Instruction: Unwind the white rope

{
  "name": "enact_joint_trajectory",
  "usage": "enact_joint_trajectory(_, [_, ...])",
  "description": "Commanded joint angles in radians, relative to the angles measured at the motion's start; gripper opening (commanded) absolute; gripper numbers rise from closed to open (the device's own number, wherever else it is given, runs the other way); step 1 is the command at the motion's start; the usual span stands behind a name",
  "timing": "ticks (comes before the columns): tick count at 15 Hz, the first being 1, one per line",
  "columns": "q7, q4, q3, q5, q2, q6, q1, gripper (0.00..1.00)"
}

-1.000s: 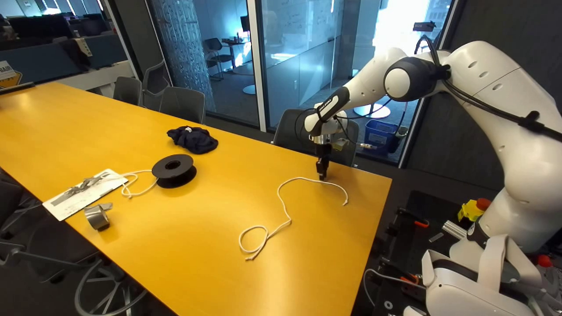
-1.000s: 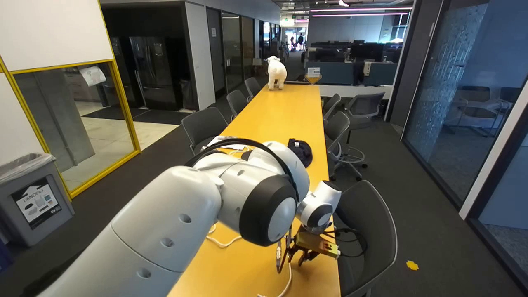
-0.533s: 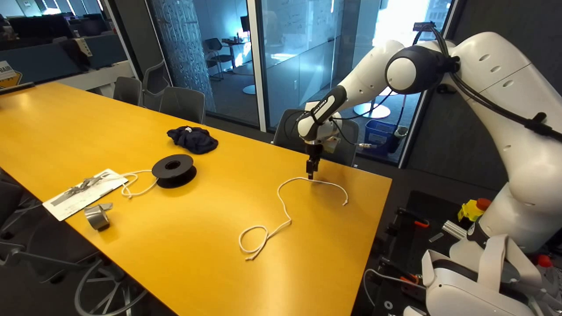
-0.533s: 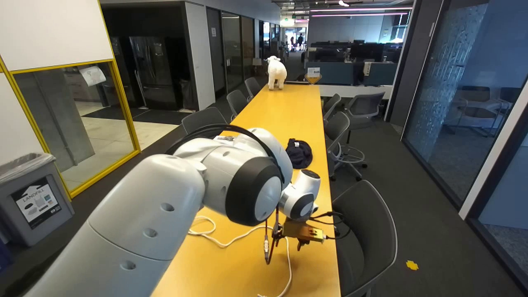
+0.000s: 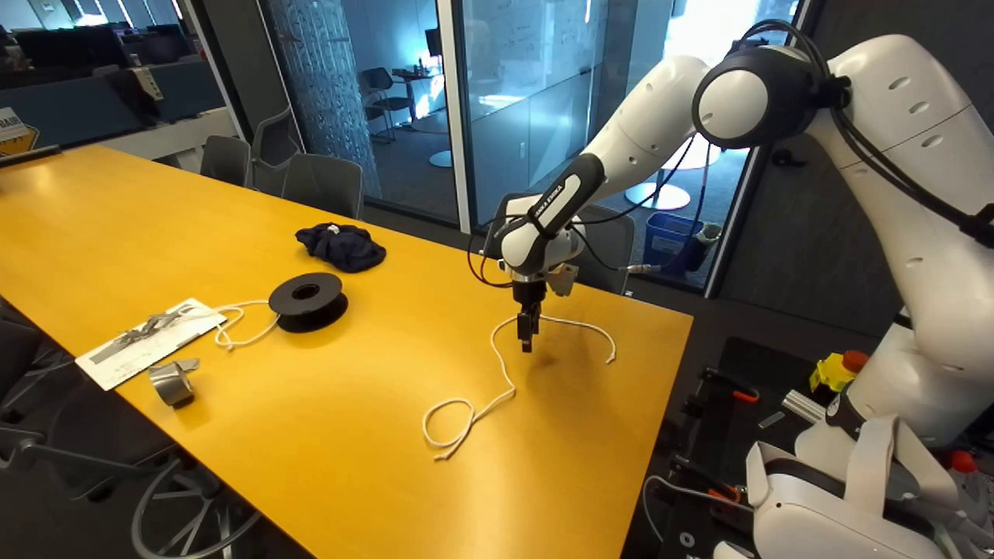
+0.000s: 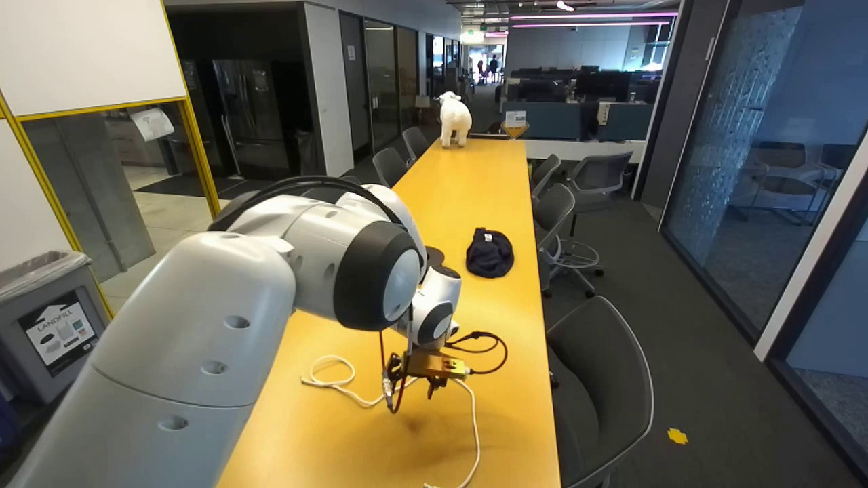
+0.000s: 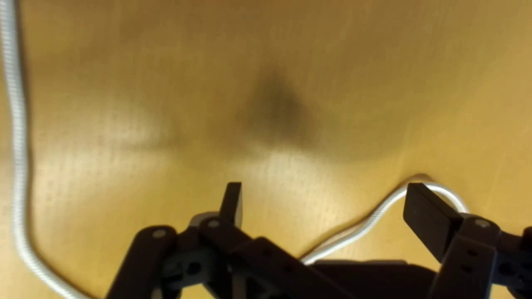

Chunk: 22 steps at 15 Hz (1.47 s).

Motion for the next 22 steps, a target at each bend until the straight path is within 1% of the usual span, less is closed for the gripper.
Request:
enact_joint_trajectory(1, [0.120,-0.076,0.036,0.012,-0.055,0.027,0.059,1.00])
enact_joint_trajectory(6, [0.326,-0.051,0.058,0.038,-0.021,0.052,0.157,1.00])
enact_joint_trajectory(10, [0.497,-0.007,0.030,0.034,0.026,0.109,0.243,1.00])
enact_joint_trajectory(14, [0.647,0.044,0.000,0.031,0.077,0.154,0.301,1.00])
enact_joint_trajectory(17, [0.726,0.087,-0.029,0.025,0.118,0.162,0.334,1.00])
enact_joint_trajectory(22, [0.790,0.114,-0.059,0.019,0.152,0.217,0.369,1.00])
